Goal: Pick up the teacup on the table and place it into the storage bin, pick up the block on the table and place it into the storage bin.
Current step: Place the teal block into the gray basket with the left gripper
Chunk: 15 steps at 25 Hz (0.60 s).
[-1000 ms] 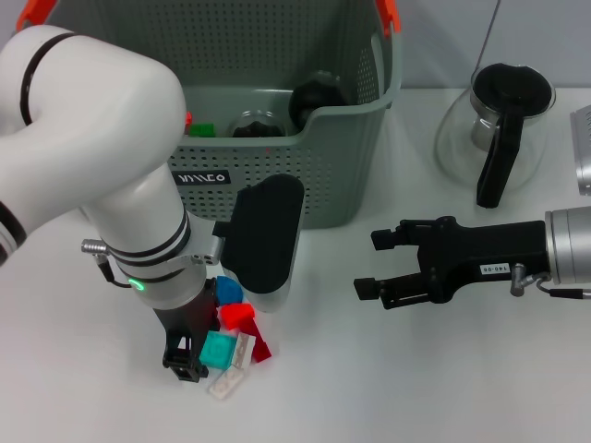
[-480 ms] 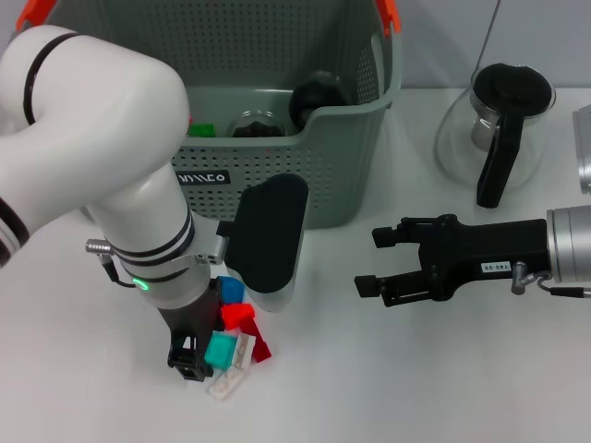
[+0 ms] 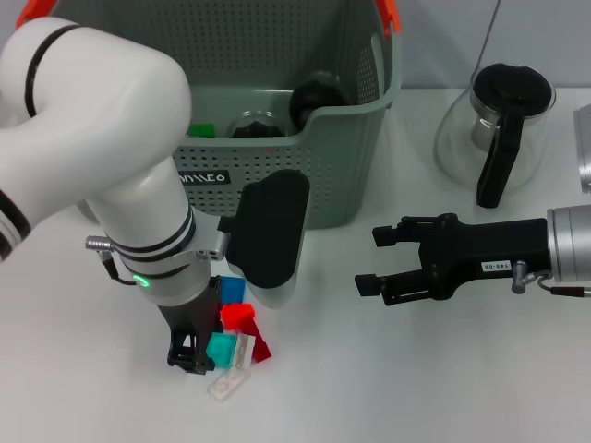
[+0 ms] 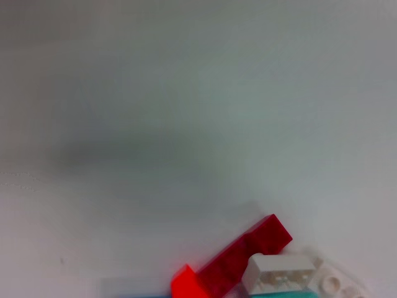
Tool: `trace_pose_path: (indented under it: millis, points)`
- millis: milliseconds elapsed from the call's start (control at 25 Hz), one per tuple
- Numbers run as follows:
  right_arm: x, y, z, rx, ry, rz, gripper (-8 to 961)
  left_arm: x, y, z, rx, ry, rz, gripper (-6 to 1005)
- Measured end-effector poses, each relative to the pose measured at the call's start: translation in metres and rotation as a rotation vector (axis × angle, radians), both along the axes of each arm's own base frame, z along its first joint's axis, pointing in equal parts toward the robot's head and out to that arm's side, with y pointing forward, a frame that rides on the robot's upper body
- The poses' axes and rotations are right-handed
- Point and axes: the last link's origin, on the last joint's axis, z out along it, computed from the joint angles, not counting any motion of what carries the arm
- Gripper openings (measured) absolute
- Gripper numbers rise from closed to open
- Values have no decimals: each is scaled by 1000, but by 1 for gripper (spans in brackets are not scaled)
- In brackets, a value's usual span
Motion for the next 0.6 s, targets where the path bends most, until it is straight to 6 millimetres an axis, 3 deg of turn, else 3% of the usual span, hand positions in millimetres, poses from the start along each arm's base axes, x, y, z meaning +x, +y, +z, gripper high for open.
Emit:
trace_pose_path:
  millis: [240,280,320,560,600]
  points:
    - [0,0,0,0,0,0,925,8,1,32,73,-139,166,401]
    - [0,0,1,0,1,0,925,9,3,57,126,-291,292,401]
    - [0,0,1,1,1,0,925,9,3,57,126,-291,292,401]
    - [0,0,1,-1,5,-4,925,8,14,139,274,-844,563,400]
    - [-1,1,2,-2,6,-3,924,11,24,162,336,-975,579,400]
